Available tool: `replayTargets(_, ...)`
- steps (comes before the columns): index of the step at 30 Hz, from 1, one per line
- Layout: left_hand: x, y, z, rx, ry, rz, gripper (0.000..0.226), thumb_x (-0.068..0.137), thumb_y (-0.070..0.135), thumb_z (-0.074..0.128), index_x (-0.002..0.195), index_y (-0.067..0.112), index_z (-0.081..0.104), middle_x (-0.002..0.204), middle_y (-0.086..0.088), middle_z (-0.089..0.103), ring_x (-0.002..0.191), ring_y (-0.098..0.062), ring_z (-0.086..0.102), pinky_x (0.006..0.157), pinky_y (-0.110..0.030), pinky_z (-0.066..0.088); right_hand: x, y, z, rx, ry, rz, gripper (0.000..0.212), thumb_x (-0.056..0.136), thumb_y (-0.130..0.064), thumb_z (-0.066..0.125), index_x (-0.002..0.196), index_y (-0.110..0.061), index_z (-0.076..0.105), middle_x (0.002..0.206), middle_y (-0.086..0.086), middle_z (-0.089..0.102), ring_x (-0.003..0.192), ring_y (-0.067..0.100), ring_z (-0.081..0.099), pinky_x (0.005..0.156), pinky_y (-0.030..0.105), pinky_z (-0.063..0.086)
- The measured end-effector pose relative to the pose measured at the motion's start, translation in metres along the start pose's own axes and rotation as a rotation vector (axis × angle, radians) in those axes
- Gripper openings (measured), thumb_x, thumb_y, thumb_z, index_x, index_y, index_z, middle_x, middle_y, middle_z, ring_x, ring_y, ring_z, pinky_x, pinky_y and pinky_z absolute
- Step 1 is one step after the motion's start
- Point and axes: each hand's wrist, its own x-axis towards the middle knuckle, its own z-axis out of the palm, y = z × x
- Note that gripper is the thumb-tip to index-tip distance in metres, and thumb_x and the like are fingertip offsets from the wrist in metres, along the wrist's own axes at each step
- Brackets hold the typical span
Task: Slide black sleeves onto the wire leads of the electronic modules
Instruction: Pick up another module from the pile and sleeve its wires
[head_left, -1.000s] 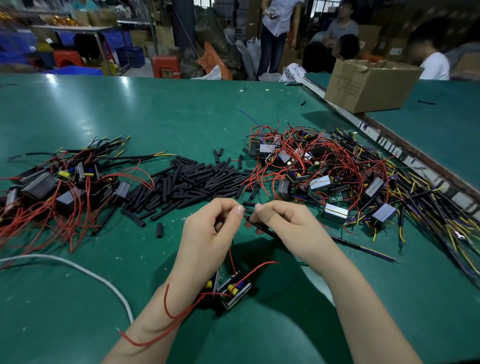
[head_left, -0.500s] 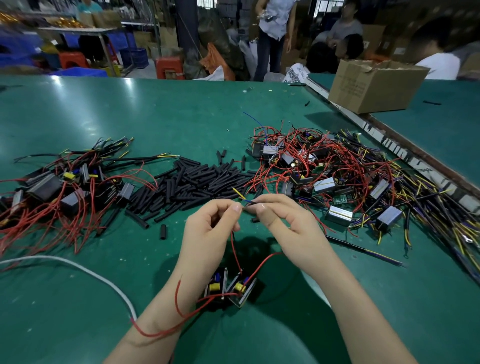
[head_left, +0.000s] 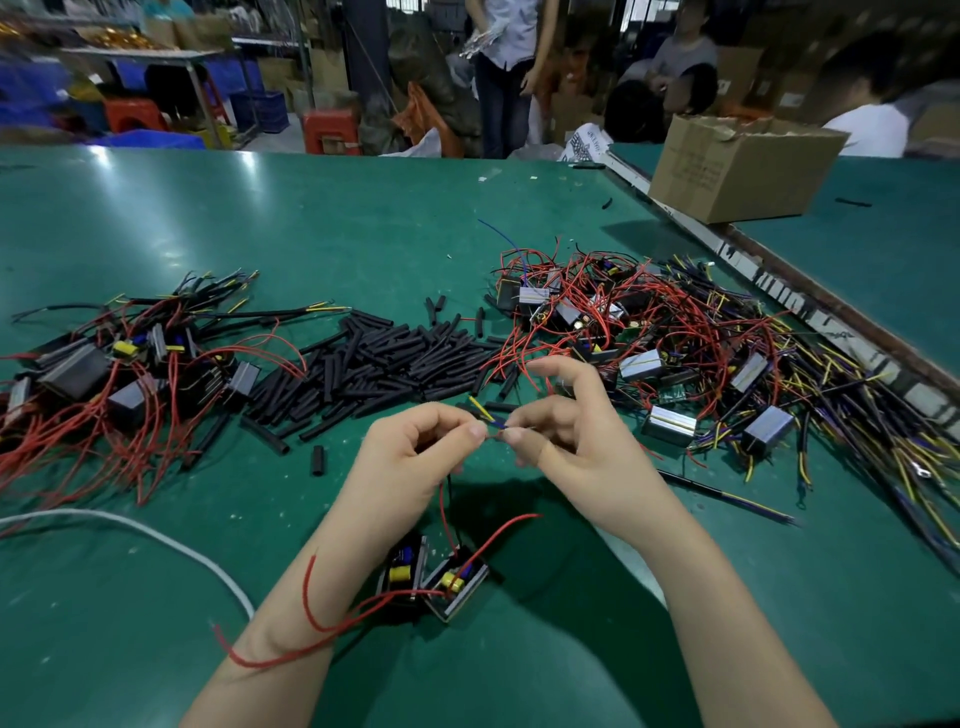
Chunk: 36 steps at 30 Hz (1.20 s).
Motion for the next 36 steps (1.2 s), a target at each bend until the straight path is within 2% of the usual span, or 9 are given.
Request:
replayTargets(2, -0.001, 0.001, 0.001, -0.003, -0.041, -0.014, 0.017, 0.087, 0.005, 0.063, 0.073, 0.014, 0.066, 0.049, 0.013, 0.053, 0.049, 0.003, 0.046, 0.054, -0.006, 0.036, 0.0, 0.0, -0.001, 0.008, -0.019, 0.004, 0.046, 0.09, -0.004, 0.062, 0.117, -0.034, 0.042, 0.084, -0.005, 0.065, 0.073, 0.009, 0.059, 0.073, 0.021, 0.048)
replayTargets(9, 0.001, -0.001, 0.004, -0.025, 0.048, -0.097, 0.014, 0.087, 0.01, 0.062, 0.074, 0.01, 0.068, 0.046, 0.011, 0.044, 0.047, -0.001, 0.039, 0.05, -0.01, 0.034, 0.0, -0.004, -0.002, -0.153, -0.012, -0.005, 0.025, 0.093, -0.013, 0.06, 0.111, -0.031, 0.063, 0.096, -0.008, 0.063, 0.081, -0.007, 0.056, 0.077, 0.006, 0.039)
replayTargets(13, 0.0, -0.002, 0.008, -0.013, 0.062, -0.077, 0.016, 0.089, 0.014, 0.06, 0.075, 0.013, 0.067, 0.048, 0.013, 0.042, 0.048, -0.002, 0.037, 0.049, -0.012, 0.032, 0.003, -0.002, 0.0, -0.139, -0.03, 0.048, 0.019, 0.094, -0.021, 0.059, 0.093, -0.04, 0.063, 0.084, -0.012, 0.063, 0.069, -0.006, 0.053, 0.069, 0.01, 0.039)
replayTargets(18, -0.001, -0.005, 0.014, -0.039, 0.051, -0.018, 0.012, 0.093, 0.014, 0.056, 0.082, 0.015, 0.06, 0.05, 0.012, 0.047, 0.049, 0.0, 0.04, 0.052, -0.011, 0.035, 0.004, 0.003, 0.003, -0.058, -0.006, 0.14, 0.013, 0.094, -0.029, 0.058, 0.085, -0.031, 0.066, 0.068, -0.009, 0.054, 0.061, 0.007, 0.044, 0.062, 0.027, 0.039)
replayTargets(20, -0.002, -0.008, 0.011, -0.032, -0.007, -0.013, 0.006, 0.09, 0.018, 0.06, 0.088, 0.017, 0.055, 0.055, 0.012, 0.055, 0.056, -0.003, 0.051, 0.059, -0.015, 0.041, 0.004, 0.003, 0.003, -0.036, 0.048, 0.146, 0.01, 0.093, -0.028, 0.058, 0.086, -0.028, 0.065, 0.062, -0.018, 0.053, 0.061, 0.004, 0.044, 0.062, 0.024, 0.039)
replayTargets(22, -0.003, -0.011, 0.006, 0.052, -0.09, -0.002, 0.015, 0.085, 0.018, 0.067, 0.09, 0.019, 0.053, 0.064, 0.013, 0.061, 0.069, -0.011, 0.061, 0.072, -0.024, 0.046, 0.005, 0.003, 0.001, -0.021, 0.093, 0.149, 0.008, 0.094, -0.026, 0.058, 0.088, -0.027, 0.064, 0.058, -0.023, 0.055, 0.058, -0.002, 0.044, 0.061, 0.018, 0.038)
replayTargets(24, -0.004, -0.013, 0.003, 0.175, -0.164, 0.022, 0.014, 0.085, 0.018, 0.068, 0.089, 0.021, 0.055, 0.07, 0.011, 0.068, 0.076, -0.009, 0.065, 0.079, -0.023, 0.046, 0.006, 0.003, 0.0, 0.011, 0.123, 0.146, 0.008, 0.094, -0.025, 0.057, 0.089, -0.027, 0.062, 0.056, -0.027, 0.055, 0.056, -0.006, 0.045, 0.059, 0.012, 0.037)
replayTargets(32, -0.003, -0.013, 0.01, -0.017, 0.024, 0.013, 0.005, 0.088, 0.015, 0.063, 0.09, 0.019, 0.062, 0.076, 0.01, 0.074, 0.077, 0.0, 0.069, 0.071, -0.007, 0.045, 0.003, -0.003, 0.003, 0.218, 0.159, 0.153, 0.014, 0.087, -0.018, 0.068, 0.089, -0.023, 0.055, 0.063, -0.016, 0.055, 0.051, 0.002, 0.045, 0.053, 0.015, 0.039)
replayTargets(36, -0.002, -0.013, 0.014, -0.05, 0.041, 0.022, 0.004, 0.089, 0.013, 0.063, 0.089, 0.016, 0.065, 0.076, 0.007, 0.074, 0.074, -0.002, 0.067, 0.071, -0.011, 0.047, 0.003, -0.007, 0.002, 0.289, 0.106, 0.184, 0.015, 0.088, -0.014, 0.066, 0.095, -0.018, 0.054, 0.061, -0.012, 0.061, 0.048, 0.004, 0.047, 0.052, 0.014, 0.042)
